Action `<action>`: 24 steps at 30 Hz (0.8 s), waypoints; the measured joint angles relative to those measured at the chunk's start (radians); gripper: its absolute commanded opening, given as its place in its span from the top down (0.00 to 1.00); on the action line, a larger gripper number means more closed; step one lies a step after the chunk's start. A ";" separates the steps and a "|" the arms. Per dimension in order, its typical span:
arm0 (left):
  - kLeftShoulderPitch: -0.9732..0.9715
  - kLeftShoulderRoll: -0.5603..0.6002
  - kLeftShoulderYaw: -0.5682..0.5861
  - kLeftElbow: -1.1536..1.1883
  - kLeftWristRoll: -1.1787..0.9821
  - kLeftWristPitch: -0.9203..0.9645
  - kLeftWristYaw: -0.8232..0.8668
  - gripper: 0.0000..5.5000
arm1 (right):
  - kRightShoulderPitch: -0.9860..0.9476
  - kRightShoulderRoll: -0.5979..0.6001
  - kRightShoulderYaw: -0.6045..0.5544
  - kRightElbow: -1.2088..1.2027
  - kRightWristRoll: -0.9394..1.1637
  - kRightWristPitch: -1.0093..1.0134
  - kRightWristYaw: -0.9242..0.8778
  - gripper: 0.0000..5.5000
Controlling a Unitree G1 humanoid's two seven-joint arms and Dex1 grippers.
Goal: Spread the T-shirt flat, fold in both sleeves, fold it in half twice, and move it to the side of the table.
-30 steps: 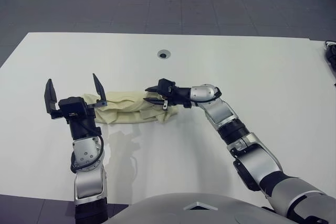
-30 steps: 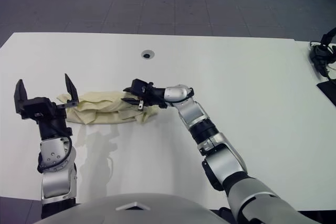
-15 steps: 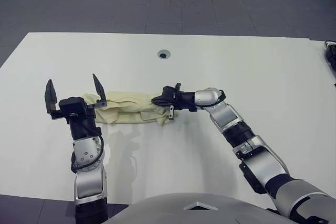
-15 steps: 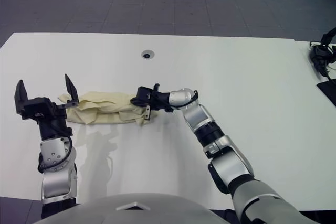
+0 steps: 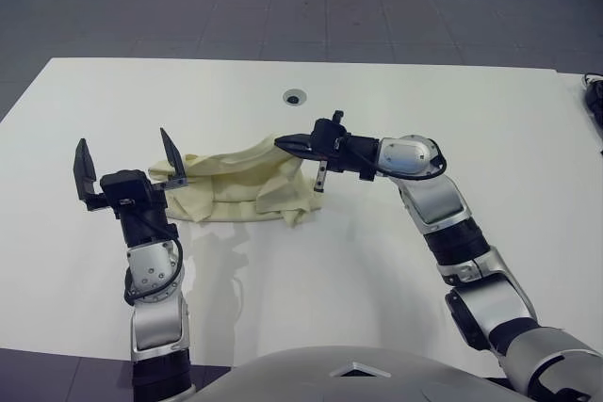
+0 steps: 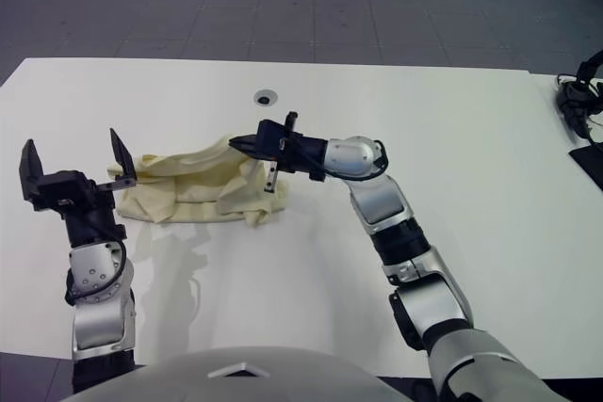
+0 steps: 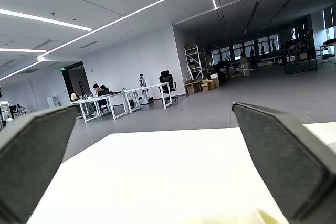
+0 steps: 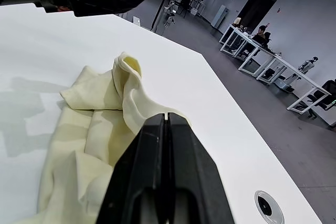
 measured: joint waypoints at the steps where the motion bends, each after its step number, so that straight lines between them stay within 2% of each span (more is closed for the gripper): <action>1: -0.003 0.004 0.000 0.000 0.001 -0.001 0.000 0.02 | 0.011 -0.007 -0.002 -0.020 0.005 0.010 0.001 1.00; 5: -0.013 0.046 0.000 -0.001 0.001 -0.003 -0.042 0.02 | 0.063 -0.046 -0.006 -0.108 0.024 0.027 0.011 1.00; 7: -0.014 0.110 0.000 -0.009 -0.051 -0.003 -0.133 0.02 | 0.100 -0.065 -0.002 -0.158 0.031 0.031 0.019 1.00; 12: -0.014 0.360 0.006 -0.034 -0.272 0.015 -0.489 0.02 | 0.174 -0.093 0.030 -0.212 0.028 0.030 0.022 1.00; 16: 0.005 0.594 0.003 0.064 -0.322 0.021 -0.788 0.02 | 0.180 -0.093 0.044 -0.216 0.019 0.028 0.020 1.00; 20: 0.026 0.748 -0.015 0.148 -0.200 -0.003 -0.904 0.02 | 0.180 -0.093 0.047 -0.213 0.018 0.022 0.020 1.00; 24: 0.006 0.774 -0.104 0.150 -0.038 -0.042 -0.901 0.02 | 0.180 -0.095 0.045 -0.209 0.018 0.020 0.015 1.00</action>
